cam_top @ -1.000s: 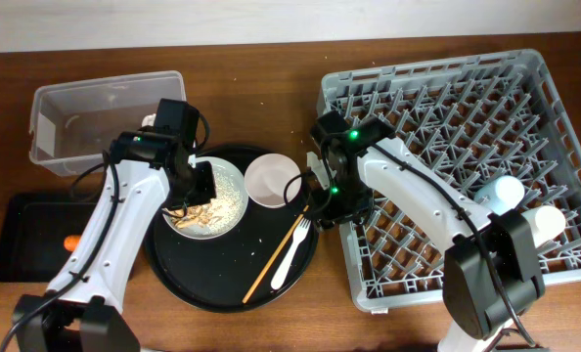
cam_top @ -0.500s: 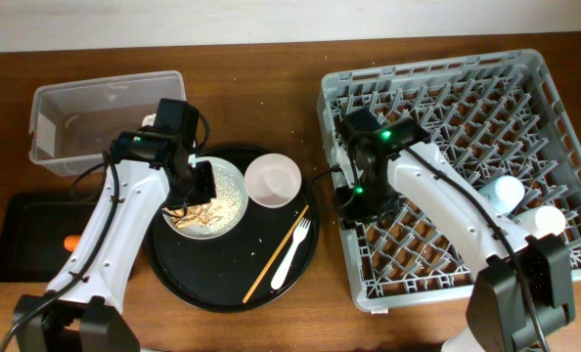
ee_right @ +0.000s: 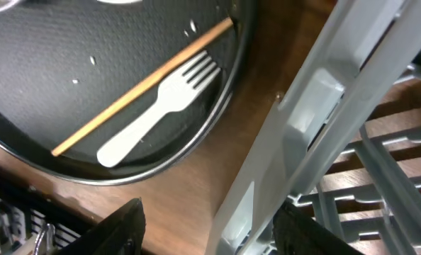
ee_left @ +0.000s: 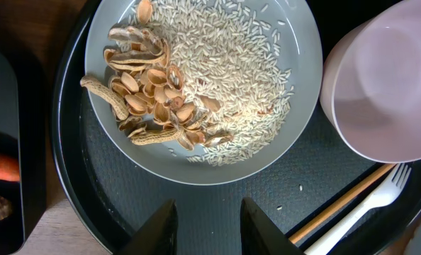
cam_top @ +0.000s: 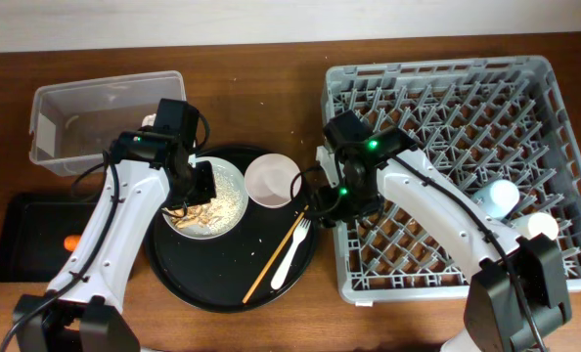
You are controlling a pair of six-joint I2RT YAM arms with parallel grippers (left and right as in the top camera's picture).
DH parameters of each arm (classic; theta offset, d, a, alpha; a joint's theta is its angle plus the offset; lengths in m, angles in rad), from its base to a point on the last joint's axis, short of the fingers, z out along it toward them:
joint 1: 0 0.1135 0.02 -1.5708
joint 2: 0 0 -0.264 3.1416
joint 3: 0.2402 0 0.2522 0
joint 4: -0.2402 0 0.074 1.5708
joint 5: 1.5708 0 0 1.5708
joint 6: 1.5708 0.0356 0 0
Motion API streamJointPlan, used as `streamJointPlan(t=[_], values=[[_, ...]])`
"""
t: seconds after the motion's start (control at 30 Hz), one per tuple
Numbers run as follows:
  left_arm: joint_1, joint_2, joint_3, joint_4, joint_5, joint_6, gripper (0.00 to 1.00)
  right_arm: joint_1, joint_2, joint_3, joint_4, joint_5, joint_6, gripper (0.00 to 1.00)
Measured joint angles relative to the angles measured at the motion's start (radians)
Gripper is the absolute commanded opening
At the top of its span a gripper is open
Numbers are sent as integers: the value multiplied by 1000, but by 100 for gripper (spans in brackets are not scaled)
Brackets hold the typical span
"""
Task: Sort waste into correct bins and load items into the dishwasher rack
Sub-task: 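Move the right gripper back toward the pink bowl on the tray, then grasp the pink bowl rim with the right gripper and lift it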
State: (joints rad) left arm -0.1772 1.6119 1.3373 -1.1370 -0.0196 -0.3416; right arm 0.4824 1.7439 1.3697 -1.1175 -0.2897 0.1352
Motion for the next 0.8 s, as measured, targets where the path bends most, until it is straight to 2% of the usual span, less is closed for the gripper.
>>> streamJointPlan(t=[0.17, 0.27, 0.37, 0.47, 0.57, 0.7, 0.8], values=[[0, 0, 0, 0, 0, 0, 29, 0, 0, 0, 3, -10, 0, 66], [0, 0, 0, 5, 5, 0, 34, -5, -3, 22, -88, 20, 5, 72], [-3, 0, 0, 87, 65, -3, 35, -92, -71, 121, -168, 86, 13, 77], [-63, 0, 0, 214, 104, 6, 35, -246, -174, 156, -220, 110, 16, 79], [-165, 2, 0, 277, 117, 57, 35, -344, -194, 158, -282, 121, 12, 79], [-272, 102, 0, 290, 121, 155, 35, -361, -194, 158, -293, 121, 0, 79], [-299, 169, 0, 288, 120, 196, 35, -361, -194, 158, -292, 121, -6, 89]])
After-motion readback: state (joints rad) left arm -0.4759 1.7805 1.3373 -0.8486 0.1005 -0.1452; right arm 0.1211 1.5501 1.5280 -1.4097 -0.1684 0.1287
